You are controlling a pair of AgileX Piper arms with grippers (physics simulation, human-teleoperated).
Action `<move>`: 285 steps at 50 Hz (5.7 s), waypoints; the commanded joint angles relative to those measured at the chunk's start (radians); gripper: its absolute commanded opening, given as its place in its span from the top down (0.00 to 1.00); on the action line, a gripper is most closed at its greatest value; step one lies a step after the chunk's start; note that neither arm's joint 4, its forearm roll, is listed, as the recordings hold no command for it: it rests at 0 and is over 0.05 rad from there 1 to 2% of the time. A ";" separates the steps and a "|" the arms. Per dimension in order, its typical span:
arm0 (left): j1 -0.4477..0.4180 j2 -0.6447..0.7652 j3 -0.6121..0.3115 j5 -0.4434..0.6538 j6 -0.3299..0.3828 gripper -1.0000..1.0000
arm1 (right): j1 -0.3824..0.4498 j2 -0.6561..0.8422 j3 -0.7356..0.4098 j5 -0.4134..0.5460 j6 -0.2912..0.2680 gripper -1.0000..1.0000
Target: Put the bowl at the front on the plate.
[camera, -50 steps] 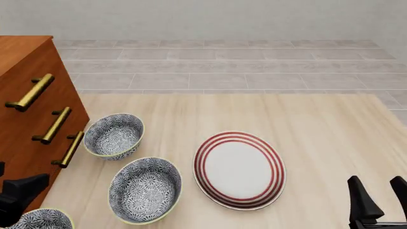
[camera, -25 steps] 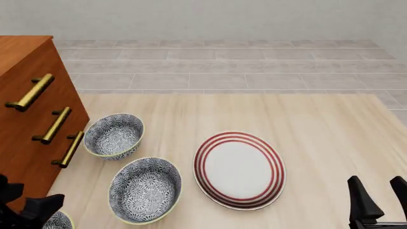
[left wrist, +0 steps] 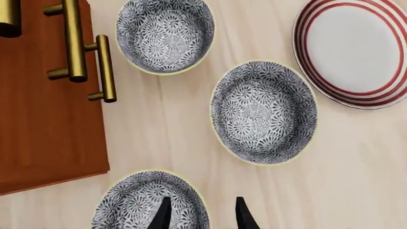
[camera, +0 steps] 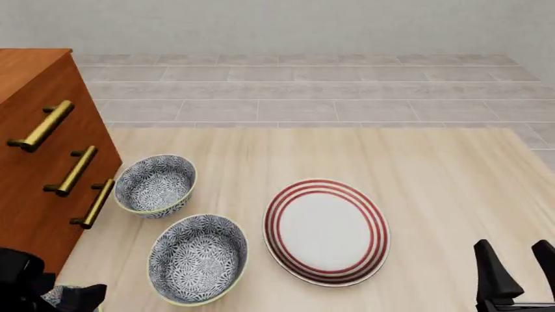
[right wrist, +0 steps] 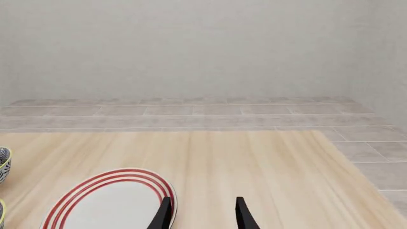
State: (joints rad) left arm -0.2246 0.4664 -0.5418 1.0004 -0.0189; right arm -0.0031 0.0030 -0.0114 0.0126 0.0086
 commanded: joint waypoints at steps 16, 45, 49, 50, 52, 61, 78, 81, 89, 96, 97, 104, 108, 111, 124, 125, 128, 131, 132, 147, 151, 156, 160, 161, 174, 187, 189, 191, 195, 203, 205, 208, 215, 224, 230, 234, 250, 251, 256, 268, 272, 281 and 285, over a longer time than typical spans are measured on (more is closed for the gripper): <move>-0.027 -0.005 0.142 -0.087 -0.112 0.00 | 0.000 0.000 0.000 0.000 0.000 0.00; -0.013 -0.018 0.245 -0.138 -0.163 0.00 | 0.000 0.000 0.000 0.000 0.000 0.00; -0.003 -0.012 0.257 -0.150 -0.156 0.00 | 0.000 0.000 0.000 0.000 0.000 0.00; -0.005 -0.013 0.257 -0.149 -0.161 0.00 | 0.000 0.000 0.000 0.000 0.000 0.00; -0.001 -0.012 0.266 -0.158 -0.155 0.00 | 0.000 0.000 0.000 0.000 0.000 0.00; 0.060 0.031 0.344 -0.256 -0.123 0.00 | 0.000 0.000 0.000 0.000 0.000 0.00; 0.041 0.039 0.382 -0.285 -0.157 0.00 | 0.000 0.000 0.000 0.000 0.000 0.00; 0.038 0.040 0.385 -0.287 -0.160 0.00 | 0.000 0.000 0.000 0.000 0.000 0.00; 0.031 0.050 0.412 -0.313 -0.172 0.00 | 0.000 0.000 0.000 0.000 0.000 0.00; 0.030 0.041 0.415 -0.305 -0.179 0.00 | 0.000 0.000 0.000 0.000 0.000 0.00; 0.029 0.039 0.414 -0.301 -0.179 0.00 | 0.000 0.000 0.000 0.000 0.000 0.00; 0.048 0.078 0.449 -0.366 -0.168 0.00 | 0.000 0.000 0.000 0.000 0.000 0.00; 0.058 0.083 0.457 -0.376 -0.162 0.00 | 0.000 0.000 0.000 0.000 0.000 0.00; 0.054 0.060 0.445 -0.347 -0.167 1.00 | 0.000 0.000 0.000 0.000 0.000 0.00; 0.027 -0.028 0.397 -0.232 -0.186 1.00 | 0.000 0.000 0.000 0.000 0.000 0.00; 0.021 -0.035 0.394 -0.223 -0.193 1.00 | 0.000 0.000 0.000 0.000 0.000 0.00; 0.018 -0.062 0.369 -0.190 -0.177 1.00 | 0.000 0.000 0.000 0.000 0.000 0.00; 0.020 -0.083 0.341 -0.161 -0.154 1.00 | 0.000 0.000 0.000 0.000 0.000 0.00; 0.023 -0.085 0.334 -0.155 -0.152 1.00 | 0.000 0.000 0.000 0.000 0.000 0.00; -0.005 -0.128 0.253 -0.083 -0.134 1.00 | 0.000 0.000 0.000 0.000 0.000 0.00; -0.006 -0.129 0.237 -0.076 -0.129 1.00 | 0.000 0.000 0.000 0.000 0.000 0.00; -0.011 -0.132 0.231 -0.072 -0.127 1.00 | 0.000 0.000 0.000 0.000 0.000 0.00; -0.005 -0.133 0.208 -0.063 -0.109 1.00 | 0.000 0.000 0.000 0.000 0.000 0.00; -0.006 -0.131 0.201 -0.062 -0.109 1.00 | 0.000 0.000 0.000 0.000 0.000 0.00; -0.004 -0.122 0.178 -0.072 -0.096 1.00 | 0.000 0.000 0.000 0.000 0.000 0.00; -0.050 -0.090 0.125 -0.093 -0.096 1.00 | 0.000 0.000 0.000 0.000 0.000 0.00; -0.057 -0.086 0.115 -0.095 -0.098 1.00 | 0.000 0.000 0.000 0.000 0.000 0.00; -0.060 -0.081 0.107 -0.097 -0.095 1.00 | 0.000 0.000 0.000 0.000 0.000 0.00; -0.063 -0.074 0.094 -0.102 -0.089 1.00 | 0.000 0.000 0.000 0.000 0.000 0.00; -0.074 -0.052 0.080 -0.130 -0.068 1.00 | 0.000 0.000 0.000 0.000 0.000 0.00; -0.073 -0.044 0.066 -0.134 -0.055 1.00 | 0.000 0.000 0.000 0.000 0.000 0.00; -0.067 -0.036 0.063 -0.148 -0.037 1.00 | 0.000 0.000 0.000 0.000 0.000 0.00; -0.072 -0.021 0.057 -0.166 -0.026 1.00 | 0.000 0.000 0.000 0.000 0.000 0.00; -0.080 -0.009 0.038 -0.177 -0.008 1.00 | 0.000 0.000 0.000 0.000 0.000 0.00; -0.096 0.004 0.020 -0.186 0.005 1.00 | 0.000 0.000 0.000 0.000 0.000 0.00; -0.108 0.006 0.009 -0.179 0.009 1.00 | 0.000 0.000 0.000 0.000 0.000 0.00; -0.134 0.038 -0.042 -0.195 0.047 1.00 | 0.000 0.000 0.000 0.000 0.000 0.00; -0.138 0.038 -0.043 -0.195 0.050 1.00 | 0.000 0.000 0.000 0.000 0.000 0.00; -0.153 0.046 -0.044 -0.206 0.062 1.00 | 0.000 0.000 0.000 0.000 0.000 0.00; -0.177 0.087 -0.028 -0.259 0.096 1.00 | 0.000 0.000 0.000 0.000 0.000 0.00; -0.181 0.110 -0.022 -0.284 0.106 1.00 | 0.000 0.000 0.000 0.000 0.000 0.00; -0.209 0.142 -0.032 -0.317 0.124 1.00 | 0.000 0.000 0.000 0.000 0.000 0.00; -0.223 0.152 -0.030 -0.334 0.138 1.00 | 0.000 0.000 0.000 0.000 0.000 0.00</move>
State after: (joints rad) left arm -0.4214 0.5895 -0.5680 0.7062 0.0896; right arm -0.0031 0.0029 -0.0114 0.0126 0.0085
